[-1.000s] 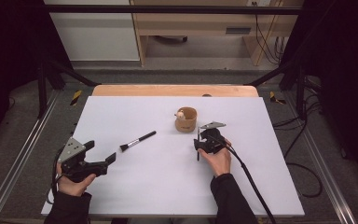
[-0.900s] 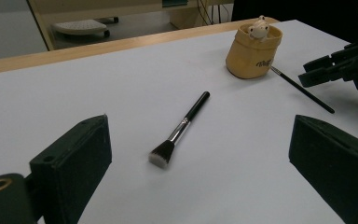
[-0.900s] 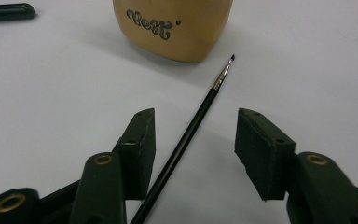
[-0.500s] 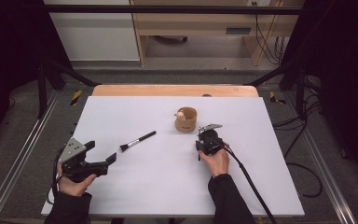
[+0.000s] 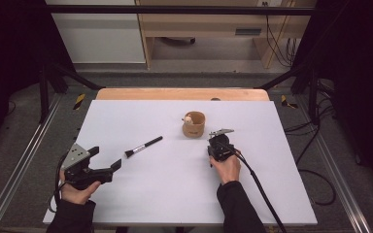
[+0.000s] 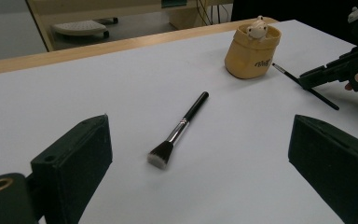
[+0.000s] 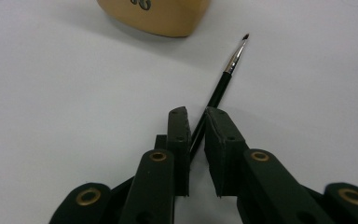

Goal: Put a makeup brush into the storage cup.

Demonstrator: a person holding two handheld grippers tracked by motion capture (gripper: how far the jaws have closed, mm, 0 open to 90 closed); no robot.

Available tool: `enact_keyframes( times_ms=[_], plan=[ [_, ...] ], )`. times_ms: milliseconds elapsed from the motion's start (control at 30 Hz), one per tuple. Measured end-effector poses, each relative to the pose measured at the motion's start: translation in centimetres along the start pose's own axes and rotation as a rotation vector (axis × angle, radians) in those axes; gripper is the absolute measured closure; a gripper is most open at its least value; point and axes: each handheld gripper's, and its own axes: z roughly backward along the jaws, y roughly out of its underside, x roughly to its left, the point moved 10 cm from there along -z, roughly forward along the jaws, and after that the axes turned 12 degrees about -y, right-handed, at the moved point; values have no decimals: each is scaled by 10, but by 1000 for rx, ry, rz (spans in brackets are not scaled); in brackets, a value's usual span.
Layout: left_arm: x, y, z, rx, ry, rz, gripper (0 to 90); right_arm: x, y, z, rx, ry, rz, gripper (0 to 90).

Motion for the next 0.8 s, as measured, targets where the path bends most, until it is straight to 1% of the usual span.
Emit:
enact_keyframes(
  times_ms=[233,433,500,600,733,800],
  plan=[
    [0,0,0,-1,1,-1,55,-3,1,2,15,17,-7,825],
    [-1,0,0,-1,2,-2,55,-8,3,5,36,42,3,842],
    [0,0,0,-1,2,-3,55,-8,3,6,38,39,3,843],
    [0,0,0,-1,2,-3,56,-10,4,7,43,41,19,849],
    [0,0,0,0,2,-4,56,-11,4,8,45,36,23,851],
    [0,0,0,0,2,-4,56,-13,5,8,42,32,14,853]
  ],
)
